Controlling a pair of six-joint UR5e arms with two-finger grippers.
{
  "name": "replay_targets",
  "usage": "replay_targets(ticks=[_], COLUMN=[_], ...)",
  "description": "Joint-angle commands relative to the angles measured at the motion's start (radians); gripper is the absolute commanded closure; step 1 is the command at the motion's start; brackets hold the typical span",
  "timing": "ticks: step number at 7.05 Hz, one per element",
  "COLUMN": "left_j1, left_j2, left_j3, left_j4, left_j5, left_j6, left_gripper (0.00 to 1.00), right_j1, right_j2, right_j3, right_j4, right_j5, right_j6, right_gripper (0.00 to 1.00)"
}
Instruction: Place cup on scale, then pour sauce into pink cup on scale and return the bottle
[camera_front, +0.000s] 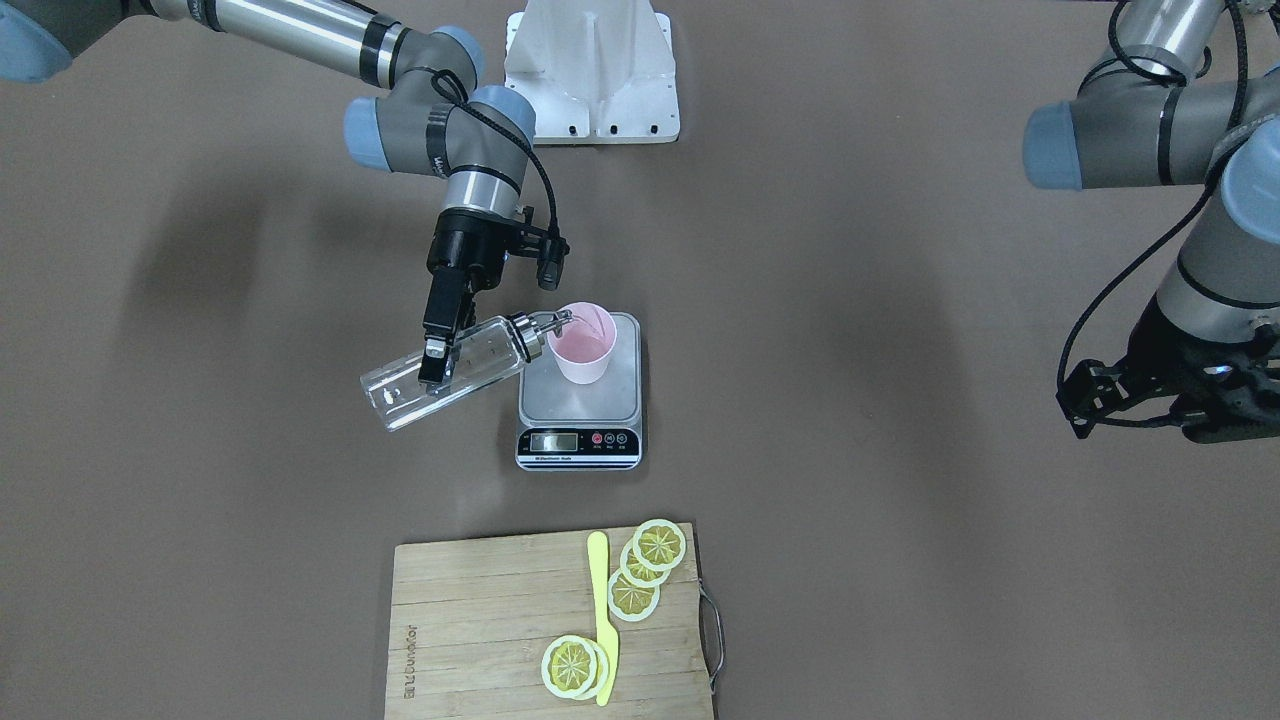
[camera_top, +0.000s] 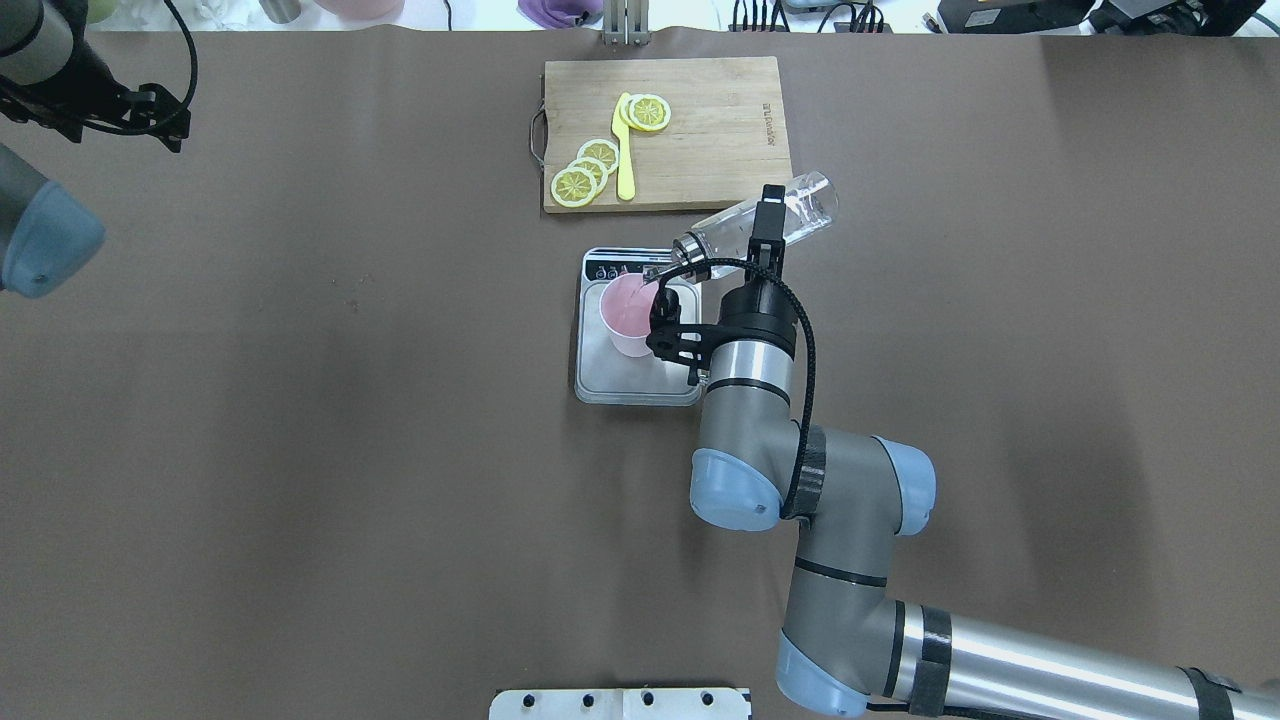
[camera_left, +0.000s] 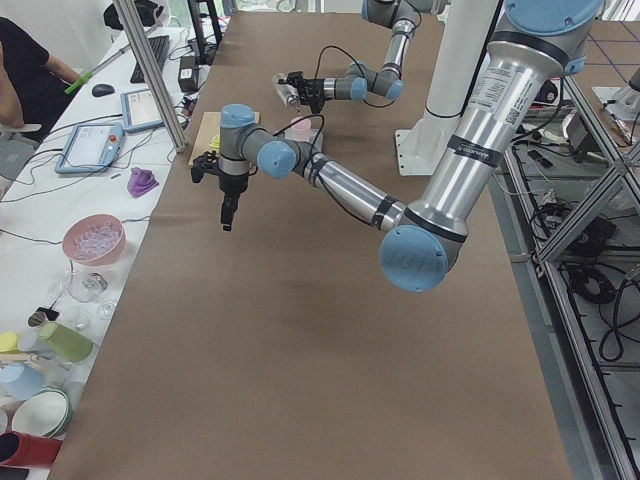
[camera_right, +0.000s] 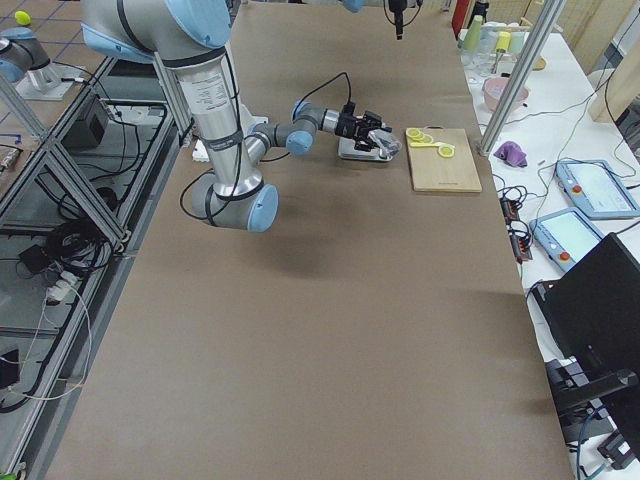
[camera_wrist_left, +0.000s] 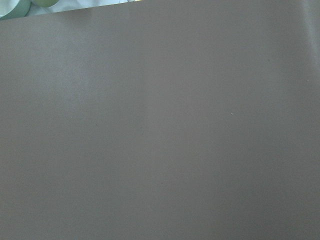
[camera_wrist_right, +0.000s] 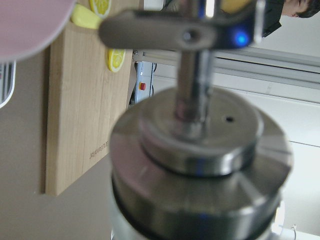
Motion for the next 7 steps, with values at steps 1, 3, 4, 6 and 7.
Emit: replay_targets(ticks=[1,3,4,6,7], left_j1=[-0.001,0.001,0.001,0.001,0.001], left_j2=[-0.001,-0.001,-0.001,-0.002,-0.002], left_j3=[-0.001,-0.001,0.001,-0.001,-0.002], left_j4=[0.0,-0.001,-0.001,-0.001,-0.001], left_j5=[0.002,0.021,0.021,0.021,0.021], left_j6=[-0.001,-0.001,-0.001,-0.001,-0.002], left_gripper=[0.01,0.01,0.01,0.01,0.01], right_j1=[-0.002,-0.002,0.007,0.03,0.044], right_j2=[-0.002,-0.002,-0.005,-0.008,-0.023], right_j3=[-0.007,-0.005,-0.005,0.001,0.002], right_j4=[0.006,0.062,0.145,0.23,0.273], right_j5=[0.027,0.079,0.146,0.203,0.217], right_j6=[0.16,0.228,0.231,0.236,0.24], right_gripper=[1.0,1.0,1.0,1.0,1.0])
